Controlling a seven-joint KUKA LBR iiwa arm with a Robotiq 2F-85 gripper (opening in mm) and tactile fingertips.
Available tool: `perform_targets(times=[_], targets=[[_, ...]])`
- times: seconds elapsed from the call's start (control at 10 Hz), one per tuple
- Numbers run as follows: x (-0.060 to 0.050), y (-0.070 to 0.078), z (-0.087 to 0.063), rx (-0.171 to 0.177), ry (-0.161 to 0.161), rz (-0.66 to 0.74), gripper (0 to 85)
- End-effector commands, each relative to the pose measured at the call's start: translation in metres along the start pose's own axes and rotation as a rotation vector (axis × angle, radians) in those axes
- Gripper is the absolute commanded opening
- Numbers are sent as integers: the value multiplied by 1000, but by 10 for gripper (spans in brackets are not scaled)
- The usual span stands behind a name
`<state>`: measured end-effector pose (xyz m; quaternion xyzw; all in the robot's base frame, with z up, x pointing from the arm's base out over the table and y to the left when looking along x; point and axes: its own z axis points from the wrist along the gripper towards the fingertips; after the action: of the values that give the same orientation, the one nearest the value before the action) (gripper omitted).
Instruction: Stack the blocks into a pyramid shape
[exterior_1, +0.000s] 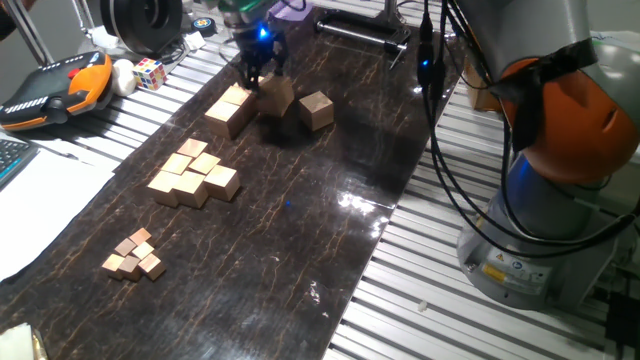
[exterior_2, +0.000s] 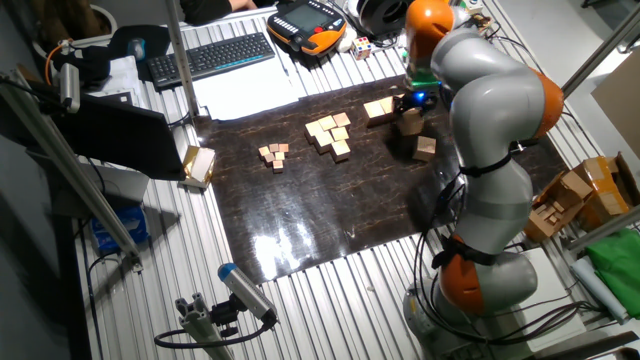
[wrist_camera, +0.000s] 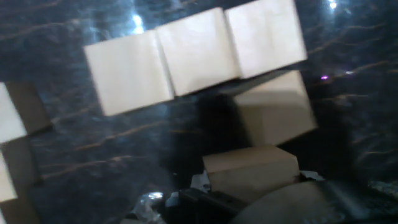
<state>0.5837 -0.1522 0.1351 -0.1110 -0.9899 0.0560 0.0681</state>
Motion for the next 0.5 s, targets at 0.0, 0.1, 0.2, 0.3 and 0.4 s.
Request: perform_targets(times=[0.0, 0.1, 0.2, 0.3, 0.4], targets=[[0, -9, -1, 9, -2, -2, 590], [0, -18, 0, 20, -7, -2, 590], [0, -27, 4, 29, -15, 1, 590], [1, -39, 12, 52, -31, 0, 590], [2, -46, 16, 52, -33, -1, 590]])
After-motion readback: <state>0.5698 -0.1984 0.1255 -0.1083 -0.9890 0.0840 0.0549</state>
